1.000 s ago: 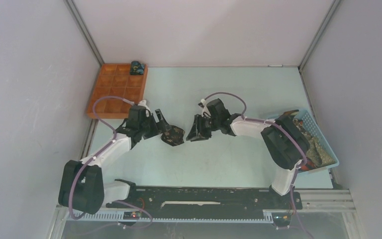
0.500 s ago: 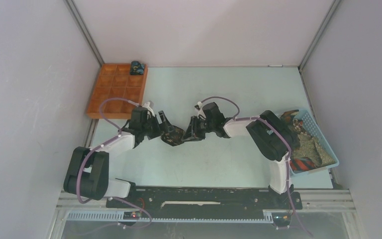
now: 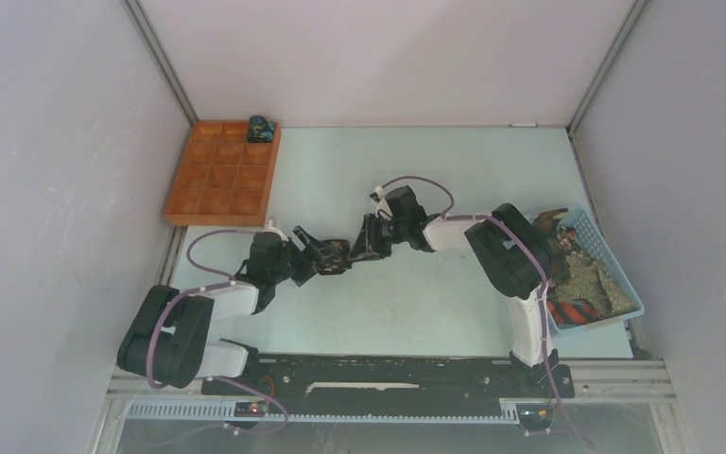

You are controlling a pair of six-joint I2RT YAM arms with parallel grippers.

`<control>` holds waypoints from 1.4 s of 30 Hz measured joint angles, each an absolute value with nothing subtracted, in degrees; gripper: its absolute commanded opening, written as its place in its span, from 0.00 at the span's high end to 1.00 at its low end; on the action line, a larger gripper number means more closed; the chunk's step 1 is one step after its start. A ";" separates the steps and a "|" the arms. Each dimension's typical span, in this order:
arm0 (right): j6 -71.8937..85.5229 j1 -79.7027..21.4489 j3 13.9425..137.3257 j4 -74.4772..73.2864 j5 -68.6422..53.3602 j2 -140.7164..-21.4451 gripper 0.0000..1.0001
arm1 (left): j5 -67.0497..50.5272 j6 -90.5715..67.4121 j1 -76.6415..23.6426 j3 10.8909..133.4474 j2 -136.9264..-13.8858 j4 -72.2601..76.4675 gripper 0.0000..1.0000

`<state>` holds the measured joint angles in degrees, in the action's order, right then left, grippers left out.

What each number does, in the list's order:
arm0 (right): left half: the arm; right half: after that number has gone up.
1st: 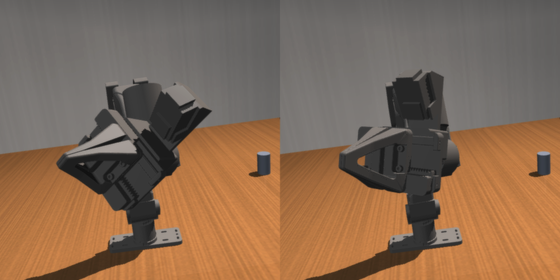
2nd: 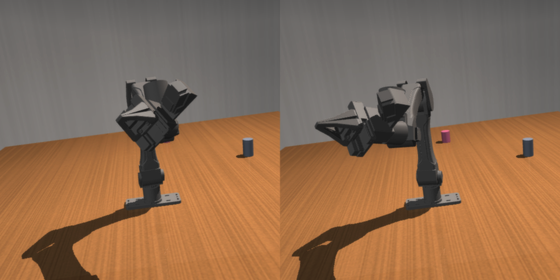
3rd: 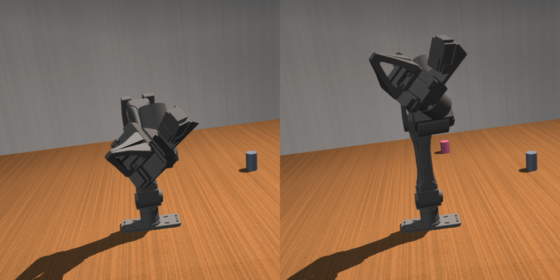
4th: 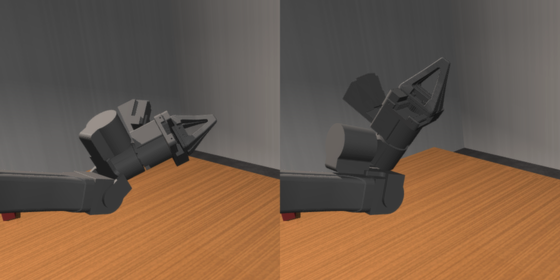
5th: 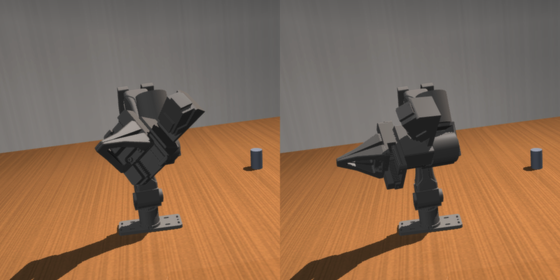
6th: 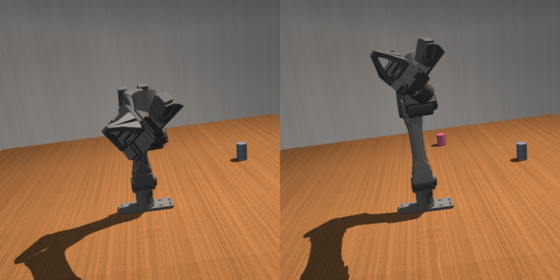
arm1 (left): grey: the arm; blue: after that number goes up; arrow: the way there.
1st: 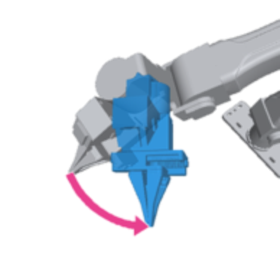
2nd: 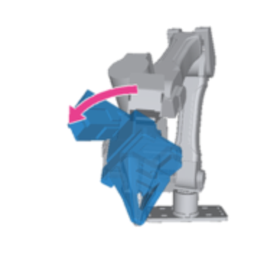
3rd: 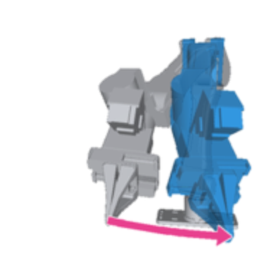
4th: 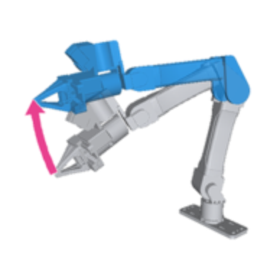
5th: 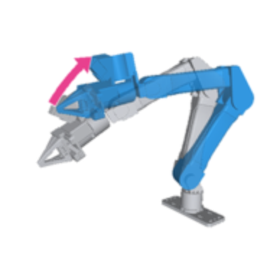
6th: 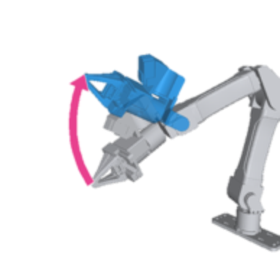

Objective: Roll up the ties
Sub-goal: Roll the tie at the center of the board, then pick up the tie at the center of the board.

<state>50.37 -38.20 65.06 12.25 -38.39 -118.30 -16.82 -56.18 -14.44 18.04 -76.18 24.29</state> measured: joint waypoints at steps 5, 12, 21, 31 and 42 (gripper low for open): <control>46.17 -35.88 68.29 7.46 -39.13 -118.48 0.74 | -14.55 -63.29 -18.98 16.84 -75.26 25.93 0.13; 41.39 -35.35 69.19 1.85 -39.79 -118.50 0.68 | -10.24 -62.13 -19.81 19.31 -71.96 16.05 0.00; 36.82 -32.82 70.41 -3.92 -40.56 -118.50 0.58 | -2.87 -52.95 -19.81 19.97 -64.07 6.22 0.02; 36.84 -31.88 74.98 -4.29 -42.39 -118.61 0.63 | -2.90 -43.29 -19.79 21.23 -66.35 8.54 0.00; 38.22 -32.45 75.46 -3.75 -43.57 -122.98 0.65 | -7.79 -42.39 -19.75 21.21 -70.32 17.78 0.00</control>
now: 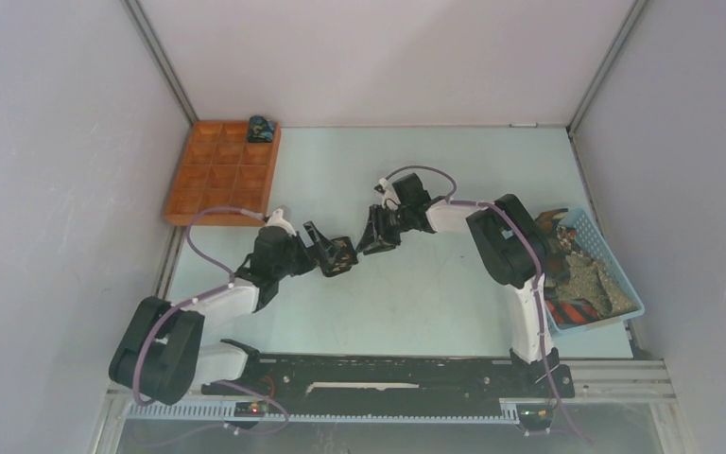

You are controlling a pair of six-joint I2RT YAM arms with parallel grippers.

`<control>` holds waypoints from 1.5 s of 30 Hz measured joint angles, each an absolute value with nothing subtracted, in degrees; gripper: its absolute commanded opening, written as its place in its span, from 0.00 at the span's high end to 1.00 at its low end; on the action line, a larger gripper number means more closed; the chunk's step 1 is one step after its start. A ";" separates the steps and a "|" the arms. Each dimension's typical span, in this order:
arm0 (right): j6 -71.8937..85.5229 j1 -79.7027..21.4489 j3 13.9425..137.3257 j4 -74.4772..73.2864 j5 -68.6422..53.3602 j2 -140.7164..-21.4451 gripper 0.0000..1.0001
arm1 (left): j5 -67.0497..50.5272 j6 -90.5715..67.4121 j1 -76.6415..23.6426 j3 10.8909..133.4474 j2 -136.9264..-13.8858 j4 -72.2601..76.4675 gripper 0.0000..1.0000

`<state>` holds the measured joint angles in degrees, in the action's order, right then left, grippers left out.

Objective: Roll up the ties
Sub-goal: Pick up the tie at the center of the board.

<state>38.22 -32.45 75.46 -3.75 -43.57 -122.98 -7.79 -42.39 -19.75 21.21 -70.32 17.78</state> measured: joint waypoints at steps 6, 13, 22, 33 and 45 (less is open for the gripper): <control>38.37 -32.86 76.93 -3.84 -43.77 -123.92 0.66 | -9.91 -42.44 -19.75 21.21 -75.05 19.53 0.01; 38.35 -33.78 78.87 -4.34 -43.75 -125.01 0.67 | -11.77 -42.52 -19.75 21.21 -76.12 22.44 0.02; 38.30 -34.50 80.47 -5.82 -43.75 -126.39 0.68 | -12.95 -43.86 -19.53 21.19 -80.27 28.47 0.03; 38.30 -34.52 81.06 -6.98 -43.70 -126.65 0.69 | -13.08 -46.09 -20.14 21.12 -83.74 34.44 0.09; 38.37 -34.50 82.26 -8.23 -43.77 -127.39 0.69 | -11.79 -47.79 -21.69 20.93 -85.12 36.03 0.30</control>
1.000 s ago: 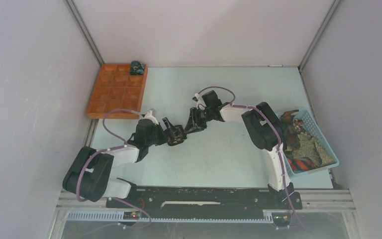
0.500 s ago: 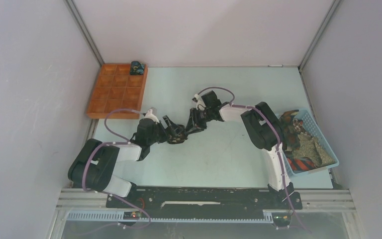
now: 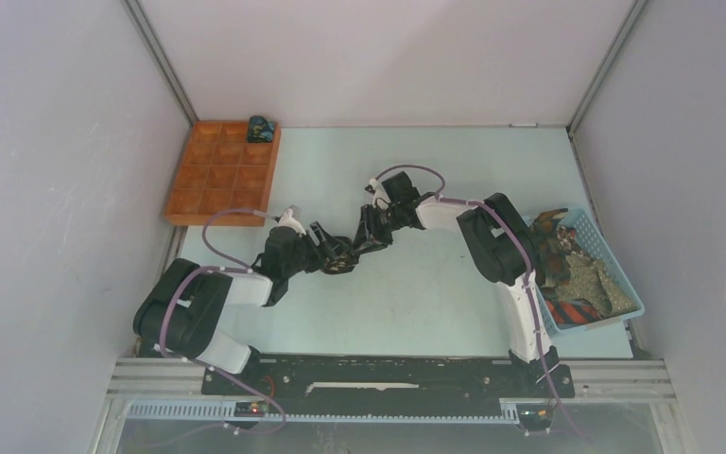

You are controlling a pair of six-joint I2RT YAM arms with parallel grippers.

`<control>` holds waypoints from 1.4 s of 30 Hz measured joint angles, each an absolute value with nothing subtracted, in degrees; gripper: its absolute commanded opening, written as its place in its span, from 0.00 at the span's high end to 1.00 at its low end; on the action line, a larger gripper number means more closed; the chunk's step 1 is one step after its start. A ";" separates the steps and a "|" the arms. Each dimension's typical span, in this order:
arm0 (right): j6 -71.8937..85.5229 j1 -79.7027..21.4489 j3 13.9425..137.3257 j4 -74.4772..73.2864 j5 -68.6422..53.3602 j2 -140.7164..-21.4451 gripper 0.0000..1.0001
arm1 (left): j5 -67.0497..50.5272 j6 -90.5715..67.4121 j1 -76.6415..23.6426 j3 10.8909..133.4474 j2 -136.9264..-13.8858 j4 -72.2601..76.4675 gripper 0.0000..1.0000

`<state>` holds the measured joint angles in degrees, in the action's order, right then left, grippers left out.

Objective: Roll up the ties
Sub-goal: Pick up the tie at the center of the board.

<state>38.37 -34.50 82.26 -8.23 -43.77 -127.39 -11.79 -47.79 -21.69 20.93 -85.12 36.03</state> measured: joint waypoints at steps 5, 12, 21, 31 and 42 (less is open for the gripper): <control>38.33 -34.46 82.28 -8.71 -43.66 -127.39 0.70 | -11.79 -48.75 -21.89 20.91 -86.15 36.56 0.41; 37.47 -34.24 82.26 -10.15 -43.05 -126.96 0.70 | -12.05 -49.52 -22.41 20.91 -86.15 36.73 0.52; 34.39 -31.77 79.46 -16.40 -38.74 -119.87 0.69 | -13.54 -49.52 -23.97 21.47 -85.17 33.01 0.56; 32.27 -26.79 74.54 -18.96 -34.11 -110.98 0.70 | -13.69 -50.22 -24.03 25.12 -81.45 22.22 0.56; 32.23 -26.76 73.41 -19.22 -33.82 -110.96 0.70 | -13.28 -51.18 -23.97 29.08 -77.76 13.34 0.56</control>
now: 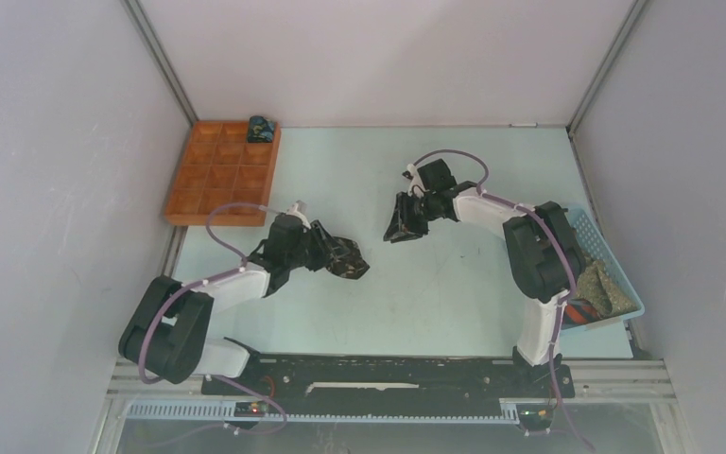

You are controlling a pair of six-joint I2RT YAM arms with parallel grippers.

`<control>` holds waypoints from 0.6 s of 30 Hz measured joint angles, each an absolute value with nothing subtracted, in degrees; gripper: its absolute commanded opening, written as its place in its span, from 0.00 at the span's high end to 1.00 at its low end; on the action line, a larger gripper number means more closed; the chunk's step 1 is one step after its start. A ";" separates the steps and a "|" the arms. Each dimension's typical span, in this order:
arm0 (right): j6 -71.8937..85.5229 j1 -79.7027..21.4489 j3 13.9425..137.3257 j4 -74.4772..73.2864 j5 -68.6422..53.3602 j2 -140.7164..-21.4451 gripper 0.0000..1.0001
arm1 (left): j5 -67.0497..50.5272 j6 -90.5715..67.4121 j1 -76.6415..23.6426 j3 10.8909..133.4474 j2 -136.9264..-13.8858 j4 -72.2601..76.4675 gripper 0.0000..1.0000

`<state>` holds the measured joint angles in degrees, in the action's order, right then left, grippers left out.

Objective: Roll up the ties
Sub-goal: Pick up the tie at the center of the board, then place the tie in the storage box.

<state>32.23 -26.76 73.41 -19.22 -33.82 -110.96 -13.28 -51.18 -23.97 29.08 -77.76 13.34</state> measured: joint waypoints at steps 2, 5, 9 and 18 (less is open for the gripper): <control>32.23 -26.83 73.36 -19.25 -33.82 -110.96 0.70 | -13.96 -51.86 -23.53 29.08 -77.76 12.69 0.56; 32.05 -26.87 73.30 -19.25 -33.82 -110.96 0.70 | -14.74 -52.51 -21.43 29.23 -77.03 11.27 0.56; 31.83 -26.87 73.17 -19.25 -33.80 -110.96 0.69 | -15.25 -52.29 -17.19 31.86 -74.22 5.50 0.56; 31.40 -26.87 72.99 -19.25 -33.82 -110.96 0.69 | -14.55 -49.12 -5.87 43.03 -71.40 -5.93 0.55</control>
<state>31.40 -26.87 72.99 -19.25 -33.82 -110.96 -14.55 -49.12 -5.87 43.03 -71.40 -5.93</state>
